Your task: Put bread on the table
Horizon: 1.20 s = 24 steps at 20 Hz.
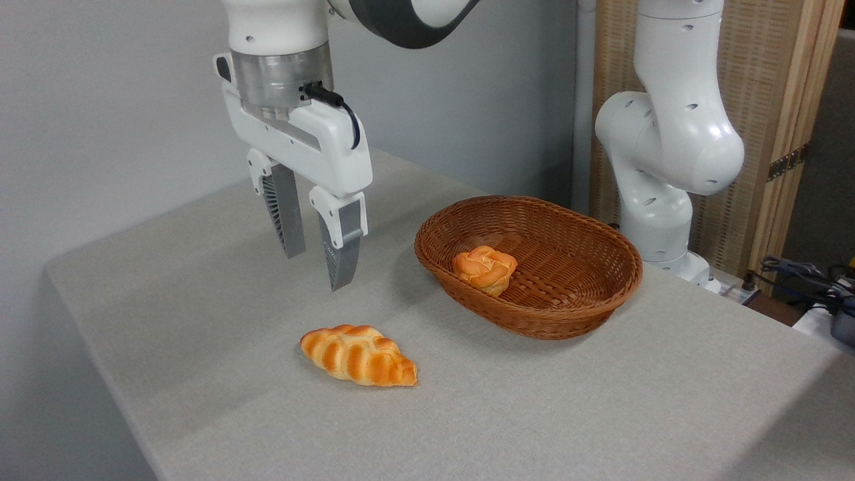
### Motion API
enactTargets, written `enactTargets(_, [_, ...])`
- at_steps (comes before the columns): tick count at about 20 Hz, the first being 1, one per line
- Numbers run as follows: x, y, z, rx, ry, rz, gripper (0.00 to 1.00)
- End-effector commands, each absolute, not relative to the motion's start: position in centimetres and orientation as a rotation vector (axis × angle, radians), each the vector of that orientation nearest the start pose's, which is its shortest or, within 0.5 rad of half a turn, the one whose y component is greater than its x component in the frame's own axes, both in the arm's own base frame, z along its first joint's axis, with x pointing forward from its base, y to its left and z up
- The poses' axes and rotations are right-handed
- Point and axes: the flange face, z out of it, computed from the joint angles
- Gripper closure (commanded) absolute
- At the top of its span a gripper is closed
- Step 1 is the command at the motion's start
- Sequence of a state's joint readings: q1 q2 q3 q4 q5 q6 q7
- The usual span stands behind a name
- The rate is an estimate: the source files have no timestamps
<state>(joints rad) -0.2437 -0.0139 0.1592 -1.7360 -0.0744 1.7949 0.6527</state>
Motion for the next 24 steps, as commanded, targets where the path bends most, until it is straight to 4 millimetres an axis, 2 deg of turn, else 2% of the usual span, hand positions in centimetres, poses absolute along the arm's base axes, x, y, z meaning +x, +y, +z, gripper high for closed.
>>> enactTargets(1, [53.5, -5.4, 57.6, -3.016, 1.163, -0.064, 0.0])
enactTargets(4, [51.6, -6.6, 56.7, -3.01, 1.236, 0.042, 0.0])
enactTargets(6, [49.5, -6.8, 55.5, -3.014, 1.269, 0.152, 0.0])
enactTargets(9, [46.6, -7.4, 54.4, -3.001, 1.346, 0.216, 0.0])
enactTargets(15, [42.5, -8.8, 50.9, -2.921, 1.474, 0.394, 0.0])
enactTargets(20, [40.9, -8.7, 47.9, -2.863, 1.533, 0.534, 0.0])
enactTargets(24, [40.7, -8.0, 45.7, -2.84, 1.52, 0.616, 0.0])
